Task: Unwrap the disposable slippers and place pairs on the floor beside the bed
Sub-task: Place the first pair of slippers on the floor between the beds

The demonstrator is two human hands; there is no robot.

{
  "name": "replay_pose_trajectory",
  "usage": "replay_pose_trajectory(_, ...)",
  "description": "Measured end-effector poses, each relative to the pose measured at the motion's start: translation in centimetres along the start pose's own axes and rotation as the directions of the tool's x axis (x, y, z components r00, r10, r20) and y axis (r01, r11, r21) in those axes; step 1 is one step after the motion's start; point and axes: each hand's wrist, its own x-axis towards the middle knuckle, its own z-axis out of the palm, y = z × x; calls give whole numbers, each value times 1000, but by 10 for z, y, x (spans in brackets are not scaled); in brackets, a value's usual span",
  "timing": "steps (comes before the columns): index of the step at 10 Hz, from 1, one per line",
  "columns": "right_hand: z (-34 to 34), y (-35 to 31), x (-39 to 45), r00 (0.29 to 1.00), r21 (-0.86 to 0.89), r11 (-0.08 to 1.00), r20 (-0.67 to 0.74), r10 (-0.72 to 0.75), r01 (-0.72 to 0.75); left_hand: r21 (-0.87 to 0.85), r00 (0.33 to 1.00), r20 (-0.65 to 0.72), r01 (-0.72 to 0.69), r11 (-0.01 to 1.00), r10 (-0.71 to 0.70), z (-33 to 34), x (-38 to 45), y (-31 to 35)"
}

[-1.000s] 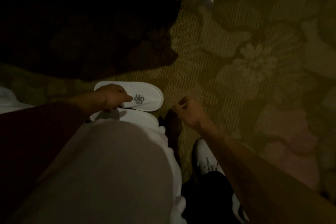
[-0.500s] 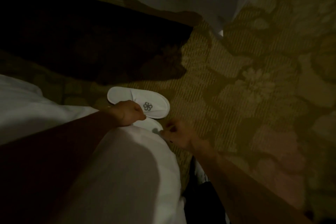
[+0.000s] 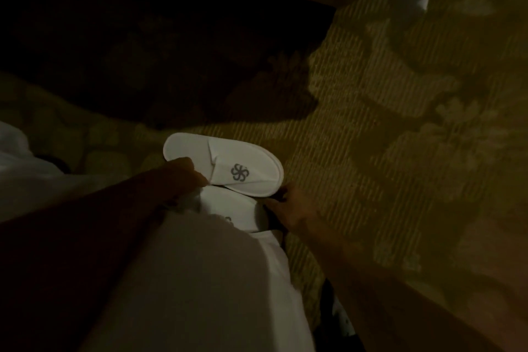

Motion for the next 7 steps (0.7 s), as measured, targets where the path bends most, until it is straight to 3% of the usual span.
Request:
replay_pose_trajectory(1,7,4,7,999,29,998,5,-48,48,-28,999,42,16,999,-14,9,11,-5)
replay_pose_trajectory(3,-5,-1,-9,998,-4,998,-17,63,-63,-57,994,96,-37,998,43,16,0,5)
replay_pose_trajectory(4,-19,-18,-34,995,-60,995,-50,81,-84,-87,994,70,-74,993,80,3,-26,13)
replay_pose_trajectory(6,-49,-72,-91,993,-54,996,-100,62,-68,-232,979,-107,-196,953,175,-31,-89,25)
replay_pose_trajectory(7,-59,-96,-120,991,18,998,-117,69,-67,-292,971,-140,-229,929,195,-48,-133,30)
